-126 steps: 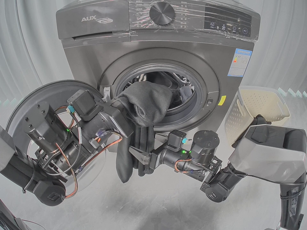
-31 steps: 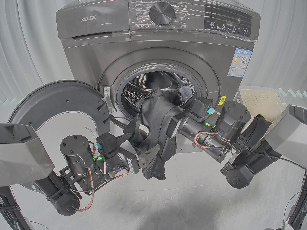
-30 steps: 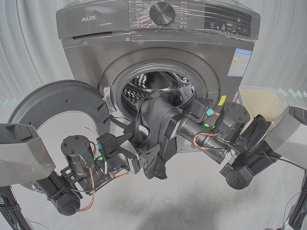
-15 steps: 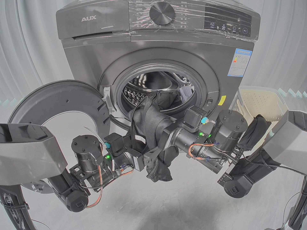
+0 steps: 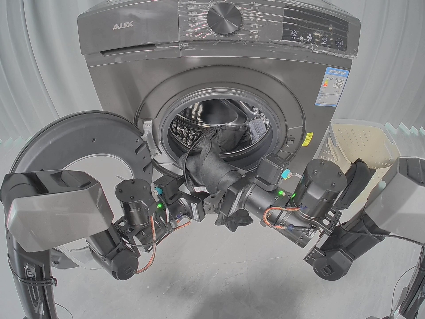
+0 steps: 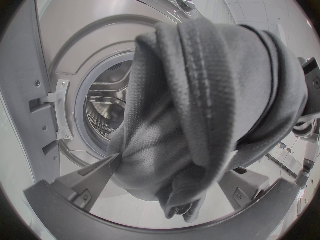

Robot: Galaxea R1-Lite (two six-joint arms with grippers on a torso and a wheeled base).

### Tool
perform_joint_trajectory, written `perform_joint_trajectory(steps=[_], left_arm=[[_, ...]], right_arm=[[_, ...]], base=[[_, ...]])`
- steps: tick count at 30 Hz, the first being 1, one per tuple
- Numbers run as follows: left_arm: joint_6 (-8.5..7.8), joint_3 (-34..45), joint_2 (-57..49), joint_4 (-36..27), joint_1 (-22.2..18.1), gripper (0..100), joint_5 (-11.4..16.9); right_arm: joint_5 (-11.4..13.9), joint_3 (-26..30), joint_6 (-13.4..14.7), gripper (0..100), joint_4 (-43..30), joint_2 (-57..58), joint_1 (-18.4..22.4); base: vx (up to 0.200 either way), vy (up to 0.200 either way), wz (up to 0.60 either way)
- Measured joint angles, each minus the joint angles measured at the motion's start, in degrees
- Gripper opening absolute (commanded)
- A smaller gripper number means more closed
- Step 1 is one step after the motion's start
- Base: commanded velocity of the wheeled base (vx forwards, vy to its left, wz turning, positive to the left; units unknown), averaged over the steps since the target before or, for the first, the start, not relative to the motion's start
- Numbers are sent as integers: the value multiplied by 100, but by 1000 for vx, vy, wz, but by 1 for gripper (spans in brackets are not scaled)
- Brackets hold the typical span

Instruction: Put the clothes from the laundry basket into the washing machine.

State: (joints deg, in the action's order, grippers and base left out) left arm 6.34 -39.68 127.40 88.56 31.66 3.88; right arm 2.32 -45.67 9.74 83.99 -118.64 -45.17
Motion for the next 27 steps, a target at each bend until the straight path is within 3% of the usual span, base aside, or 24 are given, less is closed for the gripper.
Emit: perform_joint_trajectory(steps=[1, 2, 18, 23, 27], left_arm=[[-16, -41, 38, 1, -2, 100, 0], [-29, -91, 77, 4, -10, 0, 0], [6, -328, 222, 6, -51, 0, -141], [39, -343, 140, 9, -68, 0, -293], [85, -351, 38, 6, -73, 0, -339]], right_arm=[[-2, 11, 0, 0, 4, 0, -12], [0, 22, 0, 0, 6, 1, -28], [-115, 101, 11, 0, 12, 21, 10], [-126, 374, 13, 0, 11, 83, 35], [-294, 636, 18, 0, 80, 119, 74]], base=[[0, 0, 0], [0, 0, 0], [0, 0, 0], [0, 0, 0], [0, 0, 0]])
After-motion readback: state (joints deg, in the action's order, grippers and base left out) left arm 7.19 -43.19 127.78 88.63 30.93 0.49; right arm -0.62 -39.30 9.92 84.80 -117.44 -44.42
